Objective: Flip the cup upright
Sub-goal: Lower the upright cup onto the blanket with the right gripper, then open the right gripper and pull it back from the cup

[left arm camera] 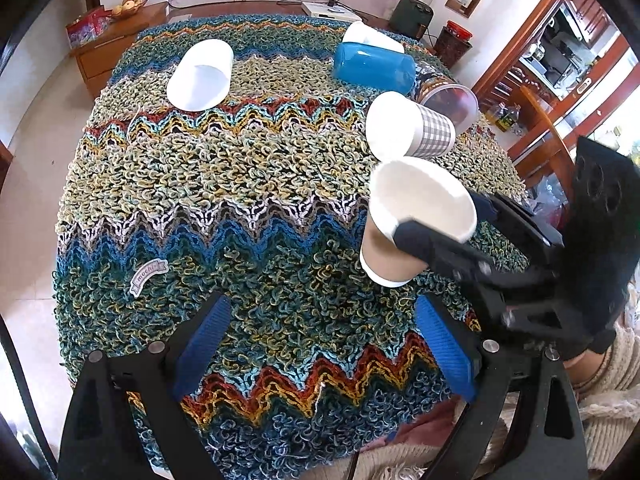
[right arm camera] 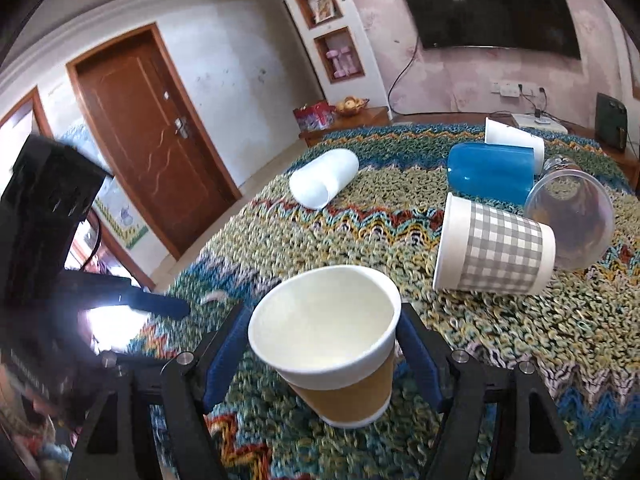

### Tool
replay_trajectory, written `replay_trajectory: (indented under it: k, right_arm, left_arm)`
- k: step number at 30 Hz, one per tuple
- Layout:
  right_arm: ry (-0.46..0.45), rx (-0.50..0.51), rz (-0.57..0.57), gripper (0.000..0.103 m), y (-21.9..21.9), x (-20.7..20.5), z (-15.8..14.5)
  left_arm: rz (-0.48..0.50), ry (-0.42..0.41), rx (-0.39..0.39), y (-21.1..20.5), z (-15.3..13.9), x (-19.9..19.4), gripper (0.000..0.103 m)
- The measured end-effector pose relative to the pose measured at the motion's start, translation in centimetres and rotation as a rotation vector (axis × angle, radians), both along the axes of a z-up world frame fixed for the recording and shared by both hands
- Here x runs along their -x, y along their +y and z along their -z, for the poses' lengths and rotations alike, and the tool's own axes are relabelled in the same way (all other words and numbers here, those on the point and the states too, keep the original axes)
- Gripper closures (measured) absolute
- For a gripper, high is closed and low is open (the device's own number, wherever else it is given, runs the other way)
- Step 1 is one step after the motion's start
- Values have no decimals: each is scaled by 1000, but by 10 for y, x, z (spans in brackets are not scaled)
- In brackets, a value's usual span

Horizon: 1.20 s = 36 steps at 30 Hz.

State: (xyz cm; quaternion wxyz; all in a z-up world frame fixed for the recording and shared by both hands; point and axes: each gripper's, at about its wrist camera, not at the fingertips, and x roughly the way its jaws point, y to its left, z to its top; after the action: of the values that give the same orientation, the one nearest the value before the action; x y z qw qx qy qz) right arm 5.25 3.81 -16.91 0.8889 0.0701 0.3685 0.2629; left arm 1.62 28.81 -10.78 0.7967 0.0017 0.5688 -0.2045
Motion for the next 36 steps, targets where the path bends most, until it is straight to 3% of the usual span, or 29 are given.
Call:
replay_trajectory:
  k: [11,16,28,36]
  right_arm:
    - [-41,154,-43,28,12,28,0]
    - [-52,156,-25,23,10,29,-3]
    - [-39,215,-41,23,6,41,-9]
    - [-69,275,-7,23,-7,65,-48]
  left_arm:
    - [3,-4,-1,-5,-3,4,8]
    - [2,-16,-3,-7,-9,6,8]
    - [9,-32,2,-16,-20,11,8]
    - [5,-35,4,-28,-40,24,8]
